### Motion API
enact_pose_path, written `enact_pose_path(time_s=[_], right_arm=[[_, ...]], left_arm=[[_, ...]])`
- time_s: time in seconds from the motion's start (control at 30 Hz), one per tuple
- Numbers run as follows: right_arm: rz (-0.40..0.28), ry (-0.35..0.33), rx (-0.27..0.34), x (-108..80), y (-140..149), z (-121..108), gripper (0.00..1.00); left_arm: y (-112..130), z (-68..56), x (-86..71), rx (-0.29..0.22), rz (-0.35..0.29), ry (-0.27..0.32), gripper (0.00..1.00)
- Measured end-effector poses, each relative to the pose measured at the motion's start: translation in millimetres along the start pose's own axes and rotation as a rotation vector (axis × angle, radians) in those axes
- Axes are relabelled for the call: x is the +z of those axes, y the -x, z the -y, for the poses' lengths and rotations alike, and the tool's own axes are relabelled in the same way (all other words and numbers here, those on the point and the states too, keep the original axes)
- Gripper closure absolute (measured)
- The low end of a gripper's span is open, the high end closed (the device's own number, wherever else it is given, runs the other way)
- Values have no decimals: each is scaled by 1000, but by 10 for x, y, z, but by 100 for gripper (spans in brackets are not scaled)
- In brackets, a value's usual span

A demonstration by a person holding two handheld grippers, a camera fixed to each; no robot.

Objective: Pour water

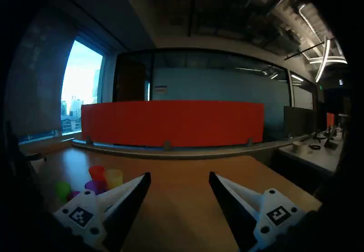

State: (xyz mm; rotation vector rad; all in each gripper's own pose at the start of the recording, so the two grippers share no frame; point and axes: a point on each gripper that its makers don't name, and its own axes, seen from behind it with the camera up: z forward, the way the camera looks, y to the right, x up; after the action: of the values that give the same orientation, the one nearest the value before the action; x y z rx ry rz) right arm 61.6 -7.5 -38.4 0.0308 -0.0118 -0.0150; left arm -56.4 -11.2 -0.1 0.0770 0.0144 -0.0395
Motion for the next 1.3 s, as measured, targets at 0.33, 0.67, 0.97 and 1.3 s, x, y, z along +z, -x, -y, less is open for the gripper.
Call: enact_pose_path(time_s=[0.33, 0.67, 0.97, 1.3], right_arm=[[-1, -1, 2, -18, -30, -11, 1], [-13, -6, 3, -25, -27, -19, 1], [-44, -25, 13, -47, 13, -20, 1], [-82, -28, -6, -19, -16, -27, 1]], left_arm=[[4, -18, 2, 1, 1, 5, 16], [9, -17, 2, 3, 3, 4, 16], [9, -11, 2, 3, 3, 4, 16], [9, -11, 6, 4, 3, 4, 16]])
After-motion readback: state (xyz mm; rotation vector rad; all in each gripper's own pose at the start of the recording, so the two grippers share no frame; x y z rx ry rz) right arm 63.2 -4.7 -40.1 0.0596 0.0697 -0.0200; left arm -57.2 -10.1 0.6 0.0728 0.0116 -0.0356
